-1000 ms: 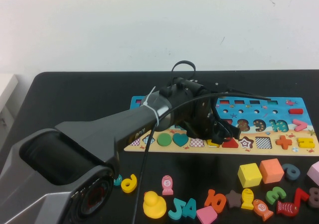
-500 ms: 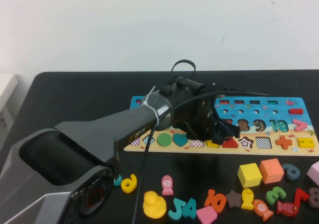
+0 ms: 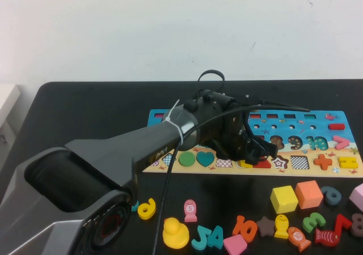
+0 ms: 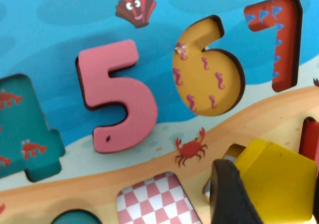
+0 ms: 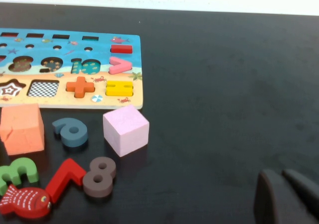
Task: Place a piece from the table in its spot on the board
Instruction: Place the "Pentagon" into the hole of the Pentagon
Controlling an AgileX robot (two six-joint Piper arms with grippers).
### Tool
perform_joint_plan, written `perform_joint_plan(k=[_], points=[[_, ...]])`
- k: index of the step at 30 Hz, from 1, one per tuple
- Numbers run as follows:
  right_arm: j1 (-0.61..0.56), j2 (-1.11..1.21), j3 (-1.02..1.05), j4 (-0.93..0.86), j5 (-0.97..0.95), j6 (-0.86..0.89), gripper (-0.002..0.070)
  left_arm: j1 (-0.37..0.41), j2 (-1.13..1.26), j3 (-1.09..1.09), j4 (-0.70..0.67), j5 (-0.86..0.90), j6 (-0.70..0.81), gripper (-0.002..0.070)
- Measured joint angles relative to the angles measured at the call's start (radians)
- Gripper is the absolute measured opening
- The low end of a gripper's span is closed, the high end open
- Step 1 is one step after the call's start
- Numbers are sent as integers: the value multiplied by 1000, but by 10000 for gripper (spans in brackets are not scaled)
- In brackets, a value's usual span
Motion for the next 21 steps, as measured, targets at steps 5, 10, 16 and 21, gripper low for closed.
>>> perform_joint_plan(k=[5,10,16,21], points=[[0,0,0,0,0,0,19,0,0,0,0,0,2,302],[0,0,0,0,0,0,19,0,0,0,-2,2,7,302],[0,0,0,0,0,0,19,0,0,0,-2,3,7,302],[0,0,0,0,0,0,19,0,0,0,-2,3,7,302]])
